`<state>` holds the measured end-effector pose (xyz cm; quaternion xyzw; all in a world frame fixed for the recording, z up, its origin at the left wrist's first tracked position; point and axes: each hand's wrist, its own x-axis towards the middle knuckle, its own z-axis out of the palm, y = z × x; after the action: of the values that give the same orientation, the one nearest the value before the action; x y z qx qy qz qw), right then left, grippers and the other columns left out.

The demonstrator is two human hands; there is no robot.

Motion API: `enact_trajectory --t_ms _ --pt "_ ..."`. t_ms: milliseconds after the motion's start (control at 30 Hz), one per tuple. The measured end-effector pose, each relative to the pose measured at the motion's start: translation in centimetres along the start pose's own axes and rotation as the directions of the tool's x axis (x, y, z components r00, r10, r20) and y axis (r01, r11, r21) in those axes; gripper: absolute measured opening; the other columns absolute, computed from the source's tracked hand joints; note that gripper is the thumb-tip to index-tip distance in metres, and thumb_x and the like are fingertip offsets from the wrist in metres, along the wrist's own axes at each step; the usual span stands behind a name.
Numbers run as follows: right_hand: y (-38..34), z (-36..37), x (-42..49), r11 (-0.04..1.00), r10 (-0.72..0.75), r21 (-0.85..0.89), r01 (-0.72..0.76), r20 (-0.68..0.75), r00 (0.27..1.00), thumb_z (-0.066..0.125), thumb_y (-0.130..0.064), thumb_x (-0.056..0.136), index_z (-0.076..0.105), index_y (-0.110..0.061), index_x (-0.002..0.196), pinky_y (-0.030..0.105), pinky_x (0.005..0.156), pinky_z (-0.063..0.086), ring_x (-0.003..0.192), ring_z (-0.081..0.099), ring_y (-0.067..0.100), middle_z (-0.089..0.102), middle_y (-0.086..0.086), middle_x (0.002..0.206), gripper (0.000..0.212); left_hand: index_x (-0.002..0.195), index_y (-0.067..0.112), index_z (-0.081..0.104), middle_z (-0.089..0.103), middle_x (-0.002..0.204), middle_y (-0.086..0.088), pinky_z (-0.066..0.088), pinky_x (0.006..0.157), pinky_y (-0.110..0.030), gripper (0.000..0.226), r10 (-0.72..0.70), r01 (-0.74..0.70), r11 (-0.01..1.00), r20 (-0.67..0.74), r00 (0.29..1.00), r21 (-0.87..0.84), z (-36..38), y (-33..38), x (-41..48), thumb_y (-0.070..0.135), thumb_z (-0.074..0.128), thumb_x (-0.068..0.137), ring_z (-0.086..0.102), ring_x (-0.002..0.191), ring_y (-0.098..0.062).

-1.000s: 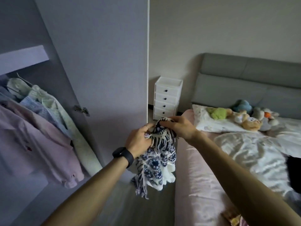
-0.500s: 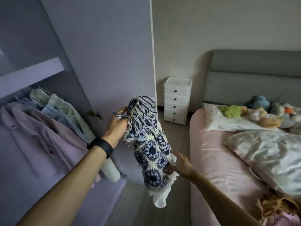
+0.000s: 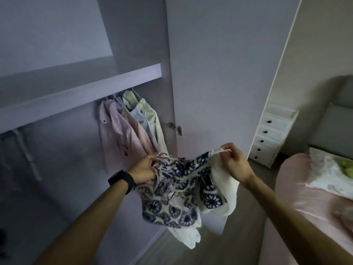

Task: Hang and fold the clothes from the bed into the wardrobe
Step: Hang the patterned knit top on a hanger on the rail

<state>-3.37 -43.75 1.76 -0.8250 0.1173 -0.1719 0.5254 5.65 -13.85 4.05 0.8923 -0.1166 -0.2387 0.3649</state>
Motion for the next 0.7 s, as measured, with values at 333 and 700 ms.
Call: enact_trajectory --t_ms 333,700 --pt "-7.1 1.5 0.6 0.981 -0.183 -0.034 0.19 0.145 0.972 0.064 -0.019 0.095 0.065 -0.028 0.1 0.031 0.082 0.05 0.09 0.065 0.012 0.07 -0.005 0.096 0.01 0.094 0.033 0.065 0.061 0.069 0.013 0.039 0.054 -0.014 0.024 0.52 -0.497 0.854 -0.209 0.828 0.157 5.3 7.1 2.4 0.055 0.068 0.086 0.056 0.064 -0.003" --pt "1.1 -0.2 -3.6 0.975 0.123 -0.196 -0.103 0.096 0.988 0.065 -0.034 0.096 0.062 -0.026 0.086 0.033 0.081 0.049 0.084 0.06 0.018 0.065 -0.01 0.084 0.013 0.094 0.027 0.074 0.076 0.092 0.014 0.056 0.088 -0.035 0.015 0.489 -0.547 0.824 -0.302 0.818 -0.147 0.3 8.4 5.1 0.037 0.075 0.083 0.07 0.09 -0.005"
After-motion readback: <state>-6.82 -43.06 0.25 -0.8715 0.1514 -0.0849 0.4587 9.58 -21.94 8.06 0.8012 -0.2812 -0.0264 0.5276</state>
